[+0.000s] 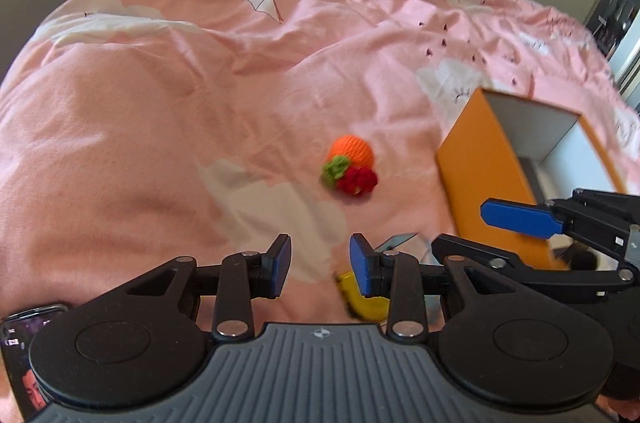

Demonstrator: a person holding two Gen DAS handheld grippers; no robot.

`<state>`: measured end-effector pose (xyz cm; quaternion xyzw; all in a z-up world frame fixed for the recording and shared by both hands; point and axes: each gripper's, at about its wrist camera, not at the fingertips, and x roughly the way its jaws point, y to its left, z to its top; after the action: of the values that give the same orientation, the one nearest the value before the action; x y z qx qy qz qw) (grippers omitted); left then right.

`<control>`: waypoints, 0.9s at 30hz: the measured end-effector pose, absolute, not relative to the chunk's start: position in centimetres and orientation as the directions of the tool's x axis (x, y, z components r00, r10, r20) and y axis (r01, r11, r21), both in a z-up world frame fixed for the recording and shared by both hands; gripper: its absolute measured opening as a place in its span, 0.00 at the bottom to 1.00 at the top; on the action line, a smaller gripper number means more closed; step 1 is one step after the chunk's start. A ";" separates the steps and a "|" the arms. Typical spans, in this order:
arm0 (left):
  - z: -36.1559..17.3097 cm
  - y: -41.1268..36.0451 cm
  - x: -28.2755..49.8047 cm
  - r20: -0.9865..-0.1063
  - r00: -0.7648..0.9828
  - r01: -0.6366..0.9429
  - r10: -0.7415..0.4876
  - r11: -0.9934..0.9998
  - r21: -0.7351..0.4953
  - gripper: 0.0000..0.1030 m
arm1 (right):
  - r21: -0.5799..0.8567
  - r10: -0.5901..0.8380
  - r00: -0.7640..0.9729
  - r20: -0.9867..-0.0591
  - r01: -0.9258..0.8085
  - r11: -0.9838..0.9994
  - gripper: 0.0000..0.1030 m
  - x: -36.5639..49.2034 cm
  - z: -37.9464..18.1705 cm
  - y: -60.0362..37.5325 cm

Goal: Organize objects
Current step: 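Move the right tool to the yellow round case and close on it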

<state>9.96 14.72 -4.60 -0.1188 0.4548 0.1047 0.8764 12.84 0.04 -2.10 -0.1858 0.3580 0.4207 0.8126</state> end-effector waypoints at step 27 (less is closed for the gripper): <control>-6.8 14.5 7.5 -0.760 0.610 -0.318 0.223 0.948 0.023 0.45 | -0.036 0.431 0.404 -0.807 -0.762 0.647 0.61 11.2 -8.9 3.7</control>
<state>7.49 14.53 -6.84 -0.0571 0.4148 0.1512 0.8955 11.21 3.70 -8.93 -0.2047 0.4039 0.3670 0.8126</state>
